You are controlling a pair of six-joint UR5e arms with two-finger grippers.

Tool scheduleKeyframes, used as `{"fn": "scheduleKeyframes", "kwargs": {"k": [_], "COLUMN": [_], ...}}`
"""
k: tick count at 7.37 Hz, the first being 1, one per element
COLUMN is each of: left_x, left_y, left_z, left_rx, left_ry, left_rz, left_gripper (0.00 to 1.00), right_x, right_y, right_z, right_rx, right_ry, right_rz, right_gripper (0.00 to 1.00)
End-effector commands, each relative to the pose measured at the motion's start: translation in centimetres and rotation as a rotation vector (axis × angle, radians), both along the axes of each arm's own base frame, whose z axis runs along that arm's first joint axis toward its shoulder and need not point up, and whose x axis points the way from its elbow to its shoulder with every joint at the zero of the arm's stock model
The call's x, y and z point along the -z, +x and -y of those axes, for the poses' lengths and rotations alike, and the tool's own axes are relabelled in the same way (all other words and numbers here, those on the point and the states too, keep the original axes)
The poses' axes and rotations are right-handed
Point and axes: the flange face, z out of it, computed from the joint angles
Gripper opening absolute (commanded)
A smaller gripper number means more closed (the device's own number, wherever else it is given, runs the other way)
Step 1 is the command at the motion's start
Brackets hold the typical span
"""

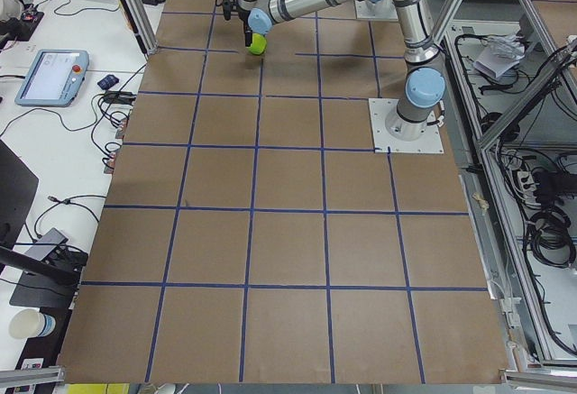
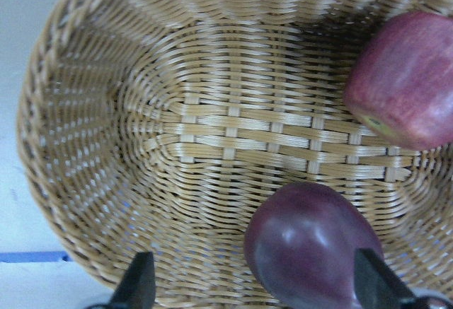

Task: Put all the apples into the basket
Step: 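Withdraw the left gripper while moving the right gripper over the green apple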

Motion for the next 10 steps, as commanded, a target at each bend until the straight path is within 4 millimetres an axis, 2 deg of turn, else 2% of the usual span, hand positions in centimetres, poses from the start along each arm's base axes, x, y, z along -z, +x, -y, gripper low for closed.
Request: {"fn": "scheduleKeyframes", "kwargs": {"k": [1, 2, 3, 5, 6, 7, 8, 9, 10], "left_x": [-8.3, -13.1, -16.9, -21.5, -23.2, -22.9, -23.5, -24.4, -24.2], "left_y": [4.9, 9.1, 11.4, 17.0, 19.3, 21.0, 20.8, 20.8, 21.0], "left_z": [-0.2, -0.4, -2.0, -4.7, -5.5, -6.2, -8.0, -8.7, -8.6], "left_rx": [0.046, 0.075, 0.101, 0.106, 0.098, 0.103, 0.103, 0.099, 0.107], "left_ry": [0.094, 0.121, 0.147, 0.157, 0.139, 0.154, 0.145, 0.121, 0.123], "left_rz": [0.051, 0.049, 0.064, 0.147, 0.150, 0.146, 0.158, 0.202, 0.207], "left_gripper": [1.00, 1.00, 1.00, 1.00, 1.00, 1.00, 1.00, 1.00, 1.00], "right_x": [-2.9, -3.0, -2.7, -3.0, -2.5, -1.2, 0.2, 2.4, 4.2], "right_y": [11.6, 18.2, 23.4, 31.3, 34.5, 38.6, 42.9, 46.3, 48.1], "right_z": [1.1, 1.5, 1.5, 1.1, 1.2, 0.5, 0.1, -0.2, -0.6], "right_rx": [0.122, 0.196, 0.265, 0.360, 0.403, 0.406, 0.432, 0.447, 0.444], "right_ry": [-0.009, -0.012, -0.009, -0.024, -0.049, -0.032, -0.043, -0.045, -0.021], "right_rz": [0.007, 0.008, 0.009, 0.115, 0.140, 0.146, 0.158, 0.166, 0.159], "right_gripper": [1.00, 1.00, 1.00, 1.00, 1.00, 1.00, 1.00, 1.00, 1.00]}}
